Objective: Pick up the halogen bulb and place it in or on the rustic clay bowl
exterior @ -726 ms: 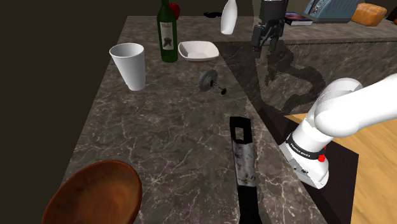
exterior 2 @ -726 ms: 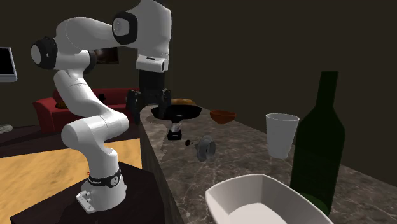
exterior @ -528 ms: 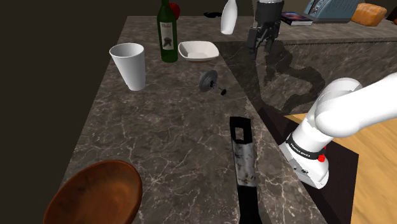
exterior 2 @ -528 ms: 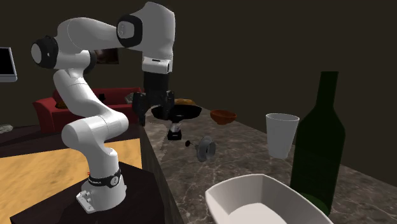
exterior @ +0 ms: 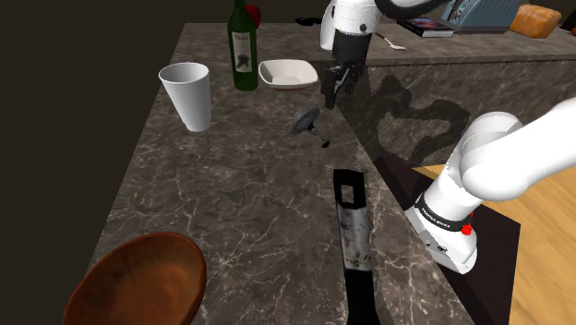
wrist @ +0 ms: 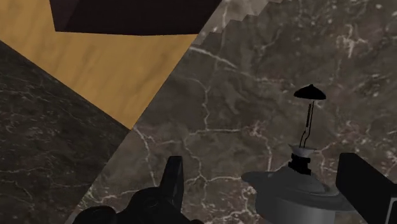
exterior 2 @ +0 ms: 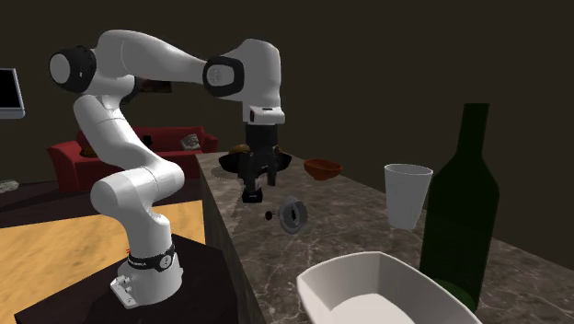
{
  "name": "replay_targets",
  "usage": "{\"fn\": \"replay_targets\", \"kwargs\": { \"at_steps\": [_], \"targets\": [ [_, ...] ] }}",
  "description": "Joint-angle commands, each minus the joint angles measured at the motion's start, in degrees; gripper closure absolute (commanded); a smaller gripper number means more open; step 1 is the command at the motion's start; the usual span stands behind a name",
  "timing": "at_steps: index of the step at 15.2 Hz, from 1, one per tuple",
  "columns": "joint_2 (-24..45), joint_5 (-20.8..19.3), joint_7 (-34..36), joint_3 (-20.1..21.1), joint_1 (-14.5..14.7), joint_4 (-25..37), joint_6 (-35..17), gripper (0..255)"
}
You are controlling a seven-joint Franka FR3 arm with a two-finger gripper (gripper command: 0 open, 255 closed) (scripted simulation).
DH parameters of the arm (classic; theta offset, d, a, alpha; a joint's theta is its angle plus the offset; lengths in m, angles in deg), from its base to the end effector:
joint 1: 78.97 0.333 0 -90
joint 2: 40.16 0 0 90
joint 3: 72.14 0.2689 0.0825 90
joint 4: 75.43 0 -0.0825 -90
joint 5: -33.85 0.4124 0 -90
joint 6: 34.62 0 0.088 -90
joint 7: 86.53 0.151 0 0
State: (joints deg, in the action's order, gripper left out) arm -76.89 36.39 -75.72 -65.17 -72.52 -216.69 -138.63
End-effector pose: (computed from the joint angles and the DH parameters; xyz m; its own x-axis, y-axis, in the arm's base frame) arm 0.4006 0.0977 0.4205 0.9999 0.0100 -0.0063 0.0102 -0.9995 0.0315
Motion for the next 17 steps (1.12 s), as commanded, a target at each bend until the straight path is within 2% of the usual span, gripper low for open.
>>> {"fn": "replay_targets", "kwargs": {
  "at_steps": [1, 4, 12, 17],
  "targets": [
    [2.19, 0.03, -0.27, 1.28, 0.9, -0.13, -4.47, 0],
    [5.51, 0.02, 0.26, 3.85, 2.37, -0.31, -10.84, 0],
    [8.28, -0.13, 0.54, 4.59, 2.37, -4.46, -18.12, 0],
    [8.29, -0.2, 0.59, 4.48, 2.49, -4.47, -18.12, 0]
  ]
}}
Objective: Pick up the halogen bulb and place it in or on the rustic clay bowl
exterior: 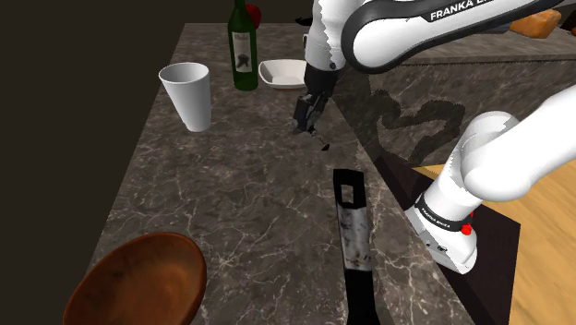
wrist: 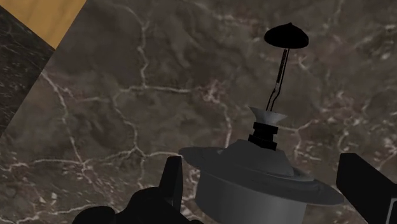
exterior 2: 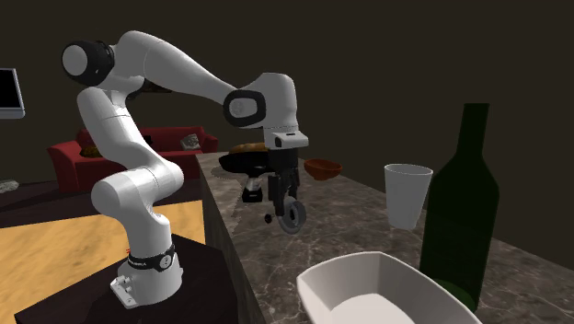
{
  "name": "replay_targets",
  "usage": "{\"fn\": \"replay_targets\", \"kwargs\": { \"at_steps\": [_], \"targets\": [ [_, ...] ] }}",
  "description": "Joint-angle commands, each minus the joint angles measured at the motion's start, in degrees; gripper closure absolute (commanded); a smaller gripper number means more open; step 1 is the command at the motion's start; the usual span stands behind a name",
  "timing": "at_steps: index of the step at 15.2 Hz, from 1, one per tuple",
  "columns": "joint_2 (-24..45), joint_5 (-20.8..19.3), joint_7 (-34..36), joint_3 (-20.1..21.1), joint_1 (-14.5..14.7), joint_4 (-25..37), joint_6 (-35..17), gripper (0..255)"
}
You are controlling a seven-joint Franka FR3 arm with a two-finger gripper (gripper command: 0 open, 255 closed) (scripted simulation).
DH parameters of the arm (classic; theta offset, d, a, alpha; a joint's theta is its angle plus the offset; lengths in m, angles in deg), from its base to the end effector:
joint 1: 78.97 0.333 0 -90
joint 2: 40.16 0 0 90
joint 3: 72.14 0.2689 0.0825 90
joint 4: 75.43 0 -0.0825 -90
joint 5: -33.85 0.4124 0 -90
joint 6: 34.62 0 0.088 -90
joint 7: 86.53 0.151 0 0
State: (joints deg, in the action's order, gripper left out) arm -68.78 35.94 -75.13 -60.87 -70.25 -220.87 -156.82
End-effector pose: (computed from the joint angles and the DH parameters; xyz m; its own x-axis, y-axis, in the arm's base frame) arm 0.4257 0.1484 0.3501 0.9888 0.1136 0.0972 0.1099 -0.9930 0.0429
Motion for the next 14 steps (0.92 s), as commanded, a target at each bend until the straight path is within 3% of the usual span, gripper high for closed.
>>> {"fn": "replay_targets", "kwargs": {
  "at_steps": [1, 3, 4, 14],
  "targets": [
    [0.19, 0.24, 0.0, 0.15, 0.25, -0.28, 0.07, 0],
    [0.19, 0.21, 0.02, 0.11, 0.29, -0.28, 0.07, 0],
    [0.49, 0.16, 0.03, 0.12, 0.24, -0.13, -0.07, 255],
    [-0.09, 0.21, -0.03, 0.03, 0.31, 0.29, 0.92, 255]
  ]
}}
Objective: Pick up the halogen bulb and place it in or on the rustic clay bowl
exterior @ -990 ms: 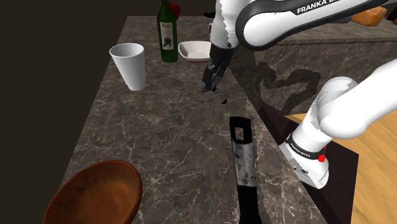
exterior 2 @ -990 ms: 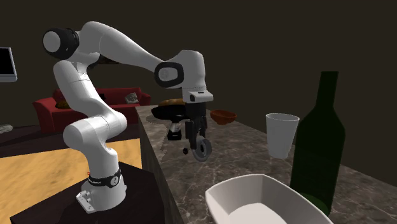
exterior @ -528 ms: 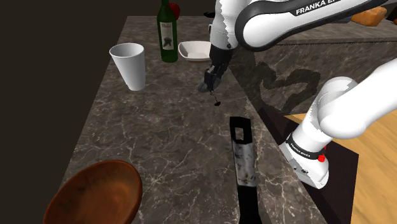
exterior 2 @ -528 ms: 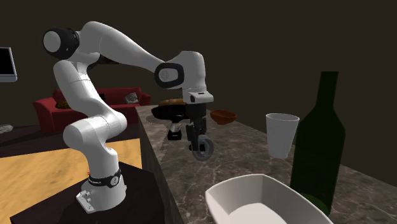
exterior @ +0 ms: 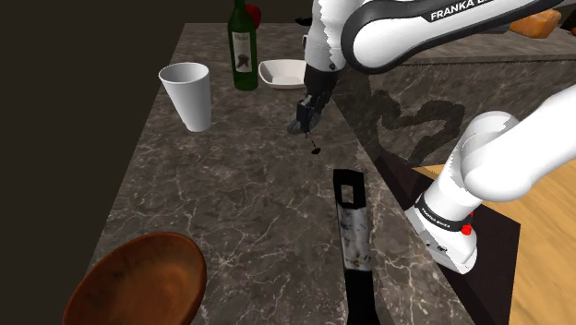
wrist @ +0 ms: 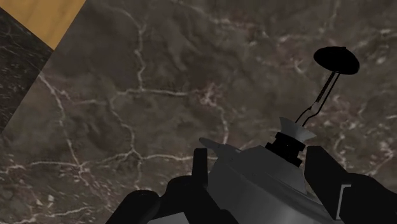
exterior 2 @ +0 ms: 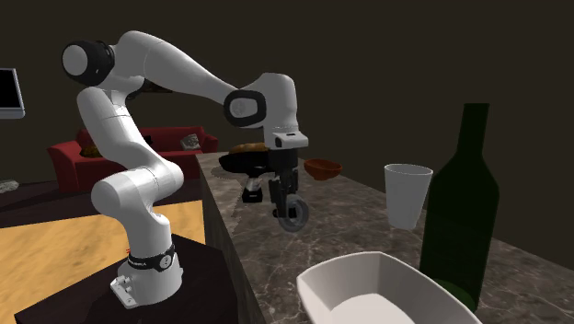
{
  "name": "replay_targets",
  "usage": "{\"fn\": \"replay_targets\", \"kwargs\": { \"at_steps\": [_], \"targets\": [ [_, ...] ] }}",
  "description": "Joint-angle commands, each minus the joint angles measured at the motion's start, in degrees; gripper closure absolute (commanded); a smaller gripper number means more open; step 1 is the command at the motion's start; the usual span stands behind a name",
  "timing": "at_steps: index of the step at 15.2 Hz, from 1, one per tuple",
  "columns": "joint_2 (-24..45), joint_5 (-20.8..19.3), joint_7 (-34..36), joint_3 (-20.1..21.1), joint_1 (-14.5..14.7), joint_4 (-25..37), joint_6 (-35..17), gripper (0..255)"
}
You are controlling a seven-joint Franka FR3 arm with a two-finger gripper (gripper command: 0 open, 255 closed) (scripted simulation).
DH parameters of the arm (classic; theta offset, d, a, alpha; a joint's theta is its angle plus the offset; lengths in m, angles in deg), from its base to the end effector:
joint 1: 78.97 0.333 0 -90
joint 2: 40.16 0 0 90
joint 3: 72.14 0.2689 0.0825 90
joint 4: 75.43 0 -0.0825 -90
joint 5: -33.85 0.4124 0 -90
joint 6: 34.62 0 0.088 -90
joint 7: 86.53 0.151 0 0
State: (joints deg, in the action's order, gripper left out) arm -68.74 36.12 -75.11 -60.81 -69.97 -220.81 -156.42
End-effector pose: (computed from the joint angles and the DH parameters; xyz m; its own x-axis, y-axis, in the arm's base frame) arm 0.4241 0.1509 0.3495 0.9890 0.1173 0.0903 0.1139 -0.9926 0.0418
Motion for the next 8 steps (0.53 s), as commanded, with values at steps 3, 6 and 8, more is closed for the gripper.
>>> {"fn": "replay_targets", "kwargs": {
  "at_steps": [3, 6, 8],
  "targets": [
    [-0.87, 0.02, -0.21, -0.24, 0.03, 2.02, 3.05, 255],
    [-1.47, 0.0, -0.35, -0.44, 0.02, 3.9, 5.52, 255],
    [-1.79, -0.03, -0.44, -0.56, 0.0, 5.21, 7.15, 255]
  ]
}}
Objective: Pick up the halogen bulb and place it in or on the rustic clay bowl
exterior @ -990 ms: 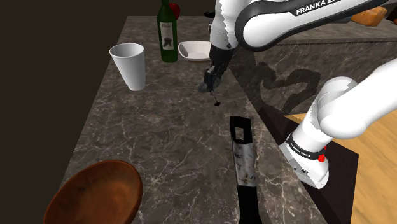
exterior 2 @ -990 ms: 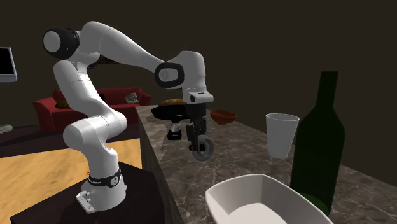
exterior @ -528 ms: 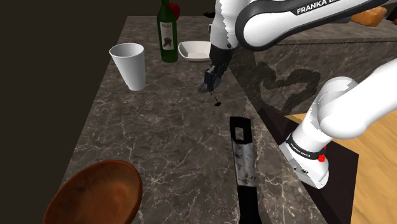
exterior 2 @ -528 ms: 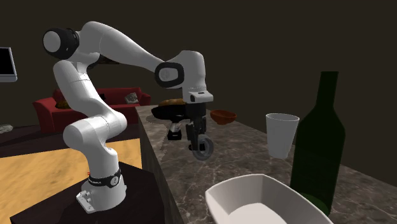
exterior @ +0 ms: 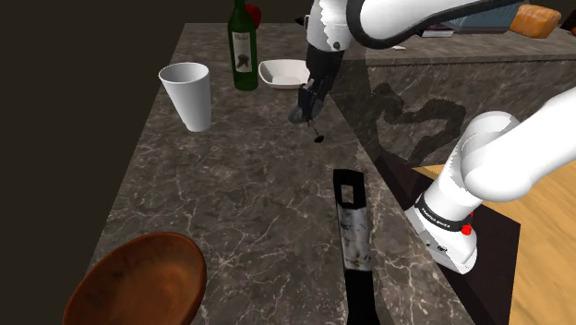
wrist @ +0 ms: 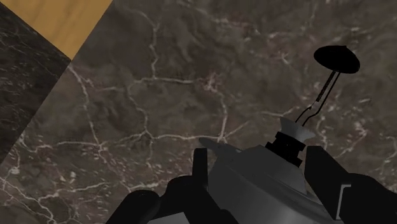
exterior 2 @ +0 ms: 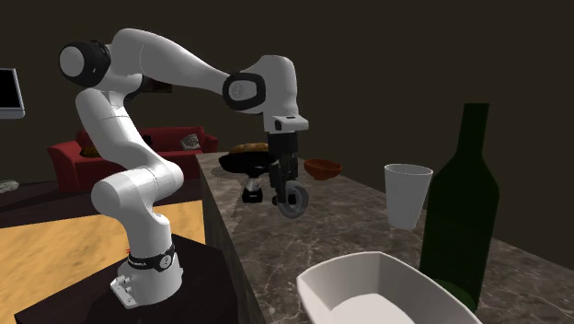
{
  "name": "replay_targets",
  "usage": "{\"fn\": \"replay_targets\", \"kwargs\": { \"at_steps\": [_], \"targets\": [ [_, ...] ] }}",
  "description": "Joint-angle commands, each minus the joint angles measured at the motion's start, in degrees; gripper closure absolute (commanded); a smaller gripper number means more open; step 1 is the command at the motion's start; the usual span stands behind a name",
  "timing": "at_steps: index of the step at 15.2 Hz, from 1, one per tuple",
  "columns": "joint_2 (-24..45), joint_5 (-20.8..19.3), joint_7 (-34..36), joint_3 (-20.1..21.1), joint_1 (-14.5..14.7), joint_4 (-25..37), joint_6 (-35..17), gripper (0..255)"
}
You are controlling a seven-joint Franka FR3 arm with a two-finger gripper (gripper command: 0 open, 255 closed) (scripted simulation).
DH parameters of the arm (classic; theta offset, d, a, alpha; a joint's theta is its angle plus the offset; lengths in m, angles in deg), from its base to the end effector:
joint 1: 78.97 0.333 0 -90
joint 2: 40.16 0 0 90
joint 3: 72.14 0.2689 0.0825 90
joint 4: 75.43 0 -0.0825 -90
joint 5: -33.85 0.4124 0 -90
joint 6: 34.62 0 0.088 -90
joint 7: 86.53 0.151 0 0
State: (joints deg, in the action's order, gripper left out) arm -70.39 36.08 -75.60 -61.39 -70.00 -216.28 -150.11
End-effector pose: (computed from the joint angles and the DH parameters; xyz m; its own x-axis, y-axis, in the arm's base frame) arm 0.4262 0.1507 0.3918 0.9892 0.1178 0.0877 0.1144 -0.9925 0.0418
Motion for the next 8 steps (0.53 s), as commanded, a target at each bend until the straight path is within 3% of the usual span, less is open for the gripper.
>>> {"fn": "replay_targets", "kwargs": {
  "at_steps": [1, 8],
  "targets": [
    [-0.28, -0.01, 0.01, -0.05, 0.01, 1.35, 1.65, 255],
    [-0.84, -0.16, -0.24, -0.42, -0.1, 6.32, 7.17, 255]
  ]
}}
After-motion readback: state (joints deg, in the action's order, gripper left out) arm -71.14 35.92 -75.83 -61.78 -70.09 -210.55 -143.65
